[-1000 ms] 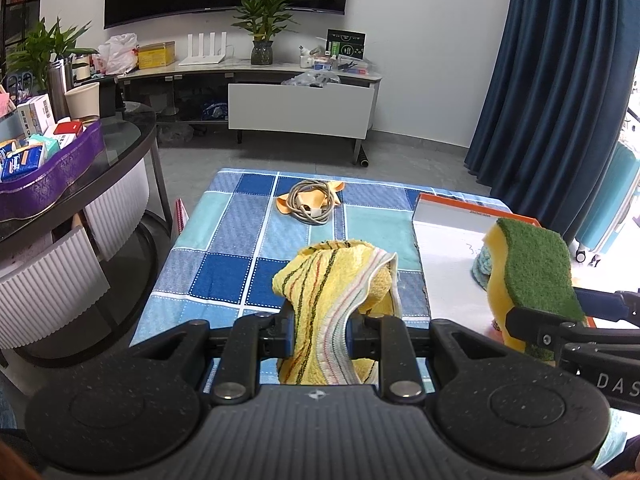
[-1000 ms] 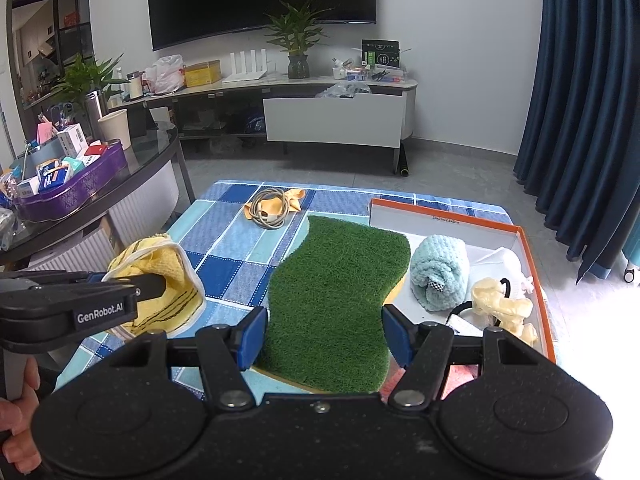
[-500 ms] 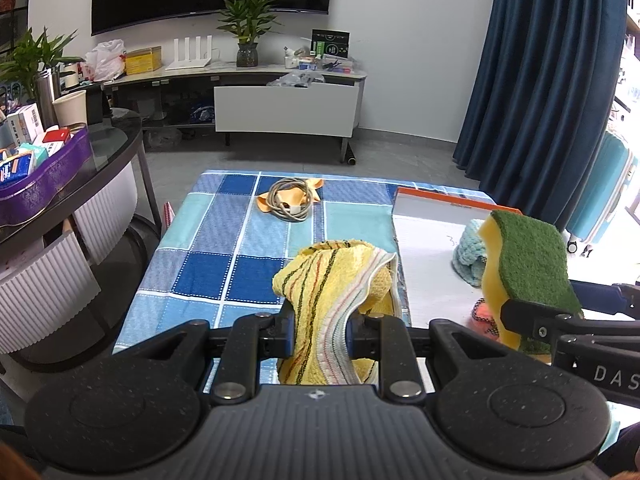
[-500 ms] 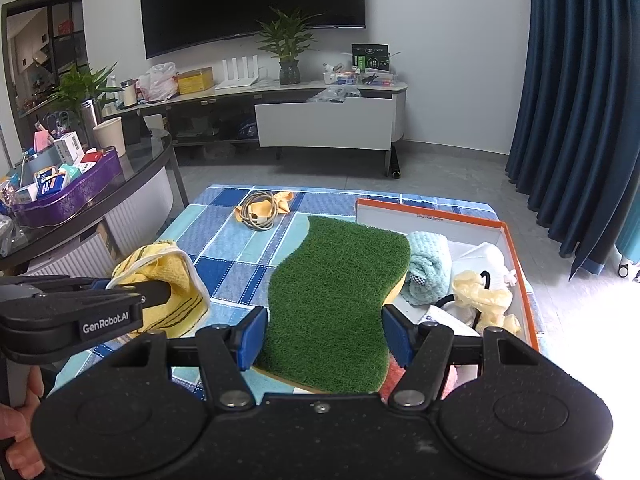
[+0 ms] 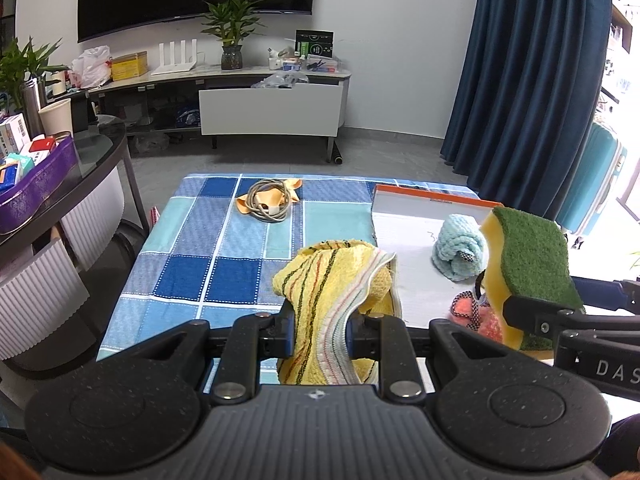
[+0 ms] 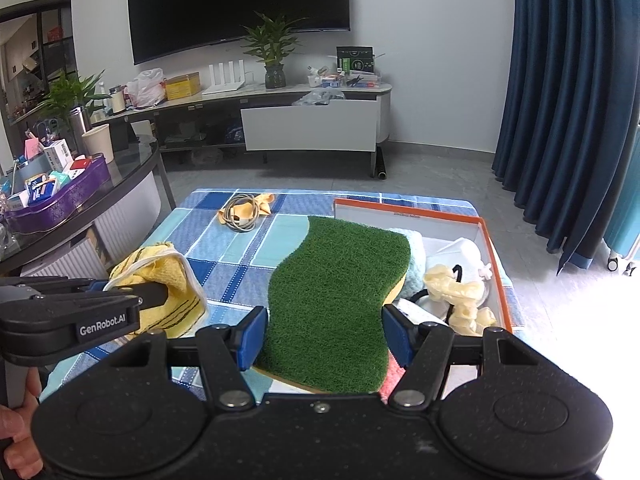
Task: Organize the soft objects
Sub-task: 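Carry the yellow pouch with the left tool while the right tool carries the sponge over the box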
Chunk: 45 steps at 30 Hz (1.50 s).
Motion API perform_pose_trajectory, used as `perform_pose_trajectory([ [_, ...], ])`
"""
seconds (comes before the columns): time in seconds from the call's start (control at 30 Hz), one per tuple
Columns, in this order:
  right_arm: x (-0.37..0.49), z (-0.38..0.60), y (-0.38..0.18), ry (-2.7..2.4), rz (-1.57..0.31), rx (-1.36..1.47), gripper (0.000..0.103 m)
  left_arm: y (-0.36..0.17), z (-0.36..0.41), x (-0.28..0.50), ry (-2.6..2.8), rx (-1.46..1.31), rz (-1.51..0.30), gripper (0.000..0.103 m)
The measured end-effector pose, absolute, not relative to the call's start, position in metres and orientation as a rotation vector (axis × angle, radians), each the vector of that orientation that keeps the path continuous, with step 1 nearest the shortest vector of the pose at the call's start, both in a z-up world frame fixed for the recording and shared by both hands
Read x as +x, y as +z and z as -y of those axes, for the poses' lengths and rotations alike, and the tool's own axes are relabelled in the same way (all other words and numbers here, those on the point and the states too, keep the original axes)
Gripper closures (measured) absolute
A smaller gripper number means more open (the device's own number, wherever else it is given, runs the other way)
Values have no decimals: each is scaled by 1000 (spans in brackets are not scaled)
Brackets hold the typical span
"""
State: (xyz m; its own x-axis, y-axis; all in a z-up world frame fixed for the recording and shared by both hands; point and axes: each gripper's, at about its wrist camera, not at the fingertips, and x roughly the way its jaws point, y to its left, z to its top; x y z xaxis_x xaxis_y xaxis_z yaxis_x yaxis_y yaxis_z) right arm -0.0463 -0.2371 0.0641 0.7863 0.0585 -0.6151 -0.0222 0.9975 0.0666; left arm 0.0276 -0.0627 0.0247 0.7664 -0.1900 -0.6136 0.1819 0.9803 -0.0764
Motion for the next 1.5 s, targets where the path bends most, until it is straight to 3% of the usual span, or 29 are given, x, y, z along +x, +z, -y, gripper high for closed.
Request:
perform_pose_trajectory([
  [1.5, -51, 316, 57, -114, -676, 104, 28, 16, 146, 40, -380, 60, -699, 79],
])
